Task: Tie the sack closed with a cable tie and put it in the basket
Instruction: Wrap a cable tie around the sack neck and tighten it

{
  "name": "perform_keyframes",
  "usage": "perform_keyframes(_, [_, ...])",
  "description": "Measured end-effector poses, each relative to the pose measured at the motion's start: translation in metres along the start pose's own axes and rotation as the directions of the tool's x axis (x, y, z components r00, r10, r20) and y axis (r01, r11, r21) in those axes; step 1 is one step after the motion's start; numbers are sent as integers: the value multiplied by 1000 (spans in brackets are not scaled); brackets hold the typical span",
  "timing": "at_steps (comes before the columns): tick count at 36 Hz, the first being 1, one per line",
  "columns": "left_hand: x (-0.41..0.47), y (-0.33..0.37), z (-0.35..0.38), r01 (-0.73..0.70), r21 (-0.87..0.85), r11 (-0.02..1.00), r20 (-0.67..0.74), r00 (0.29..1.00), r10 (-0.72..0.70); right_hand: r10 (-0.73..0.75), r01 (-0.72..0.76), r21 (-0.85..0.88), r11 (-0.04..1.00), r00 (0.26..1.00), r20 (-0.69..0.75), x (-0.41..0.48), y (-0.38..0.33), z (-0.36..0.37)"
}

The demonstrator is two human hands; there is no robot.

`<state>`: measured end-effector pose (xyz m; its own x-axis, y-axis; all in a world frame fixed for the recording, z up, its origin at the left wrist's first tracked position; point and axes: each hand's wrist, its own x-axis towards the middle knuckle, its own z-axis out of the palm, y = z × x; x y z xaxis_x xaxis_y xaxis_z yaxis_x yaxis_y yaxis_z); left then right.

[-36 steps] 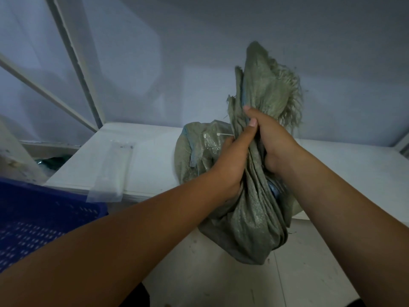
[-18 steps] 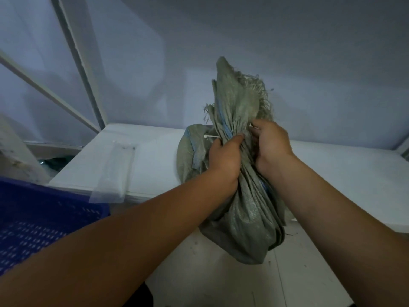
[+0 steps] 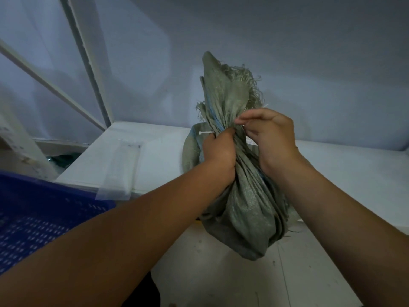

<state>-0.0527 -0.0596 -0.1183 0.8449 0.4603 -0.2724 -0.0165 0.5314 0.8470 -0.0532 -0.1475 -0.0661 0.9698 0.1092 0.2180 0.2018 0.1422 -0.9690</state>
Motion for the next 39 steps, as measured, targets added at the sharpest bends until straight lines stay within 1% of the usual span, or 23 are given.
perform_keyframes(5, [5,4,-4,19,-16,1000,-17,1000,-19,-35,33,32,999,998,60,-3,3,1])
perform_keyframes(7, [5,6,-4,27,-57,998,-3,1000,-27,-34,29,75,997,997,66,-2,4,0])
perform_keyframes(11, [5,11,-4,52,-83,995,13,999,-51,-17,4,194,981,998,65,0,-1,-3])
perform_keyframes(13, [4,13,-4,61,-97,993,32,998,-58,-18,3,224,975,998,65,0,-2,-3])
perform_keyframes(15, [4,15,-4,61,-92,994,42,997,-57,-40,34,182,983,999,28,1,0,-3])
perform_keyframes(18, [2,17,-3,53,-75,996,54,997,-50,-90,94,70,993,994,-69,4,6,-4])
perform_keyframes(20, [2,17,-3,52,-71,996,67,997,-48,-97,102,38,994,988,-119,4,8,-4])
perform_keyframes(24, [1,15,-2,18,-80,997,68,998,-13,-60,82,157,984,988,-139,4,9,-3])
perform_keyframes(26, [0,15,-2,23,-89,996,71,997,-16,-40,75,210,975,985,-165,5,8,-2])
perform_keyframes(28, [-2,16,-1,29,-87,996,72,997,-22,-24,68,227,972,982,-189,5,8,-3])
perform_keyframes(31, [-3,16,-2,29,-76,997,69,997,-24,-31,71,218,973,983,-180,3,8,-3])
perform_keyframes(33, [-5,16,-3,34,-62,998,73,997,-29,-54,82,185,979,987,-153,0,8,-3])
perform_keyframes(35, [-6,17,-4,38,-38,999,74,997,-35,-90,104,101,989,988,-126,-2,8,-3])
perform_keyframes(37, [-8,19,-4,34,-16,999,74,997,-32,-163,160,-46,986,982,-94,-3,9,-4])
perform_keyframes(38, [-9,21,-4,31,-3,1000,85,996,-30,-232,221,-159,962,971,-57,-2,9,-6])
perform_keyframes(39, [-11,24,-5,30,16,999,96,995,-32,-315,303,-282,910,949,5,0,10,-8])
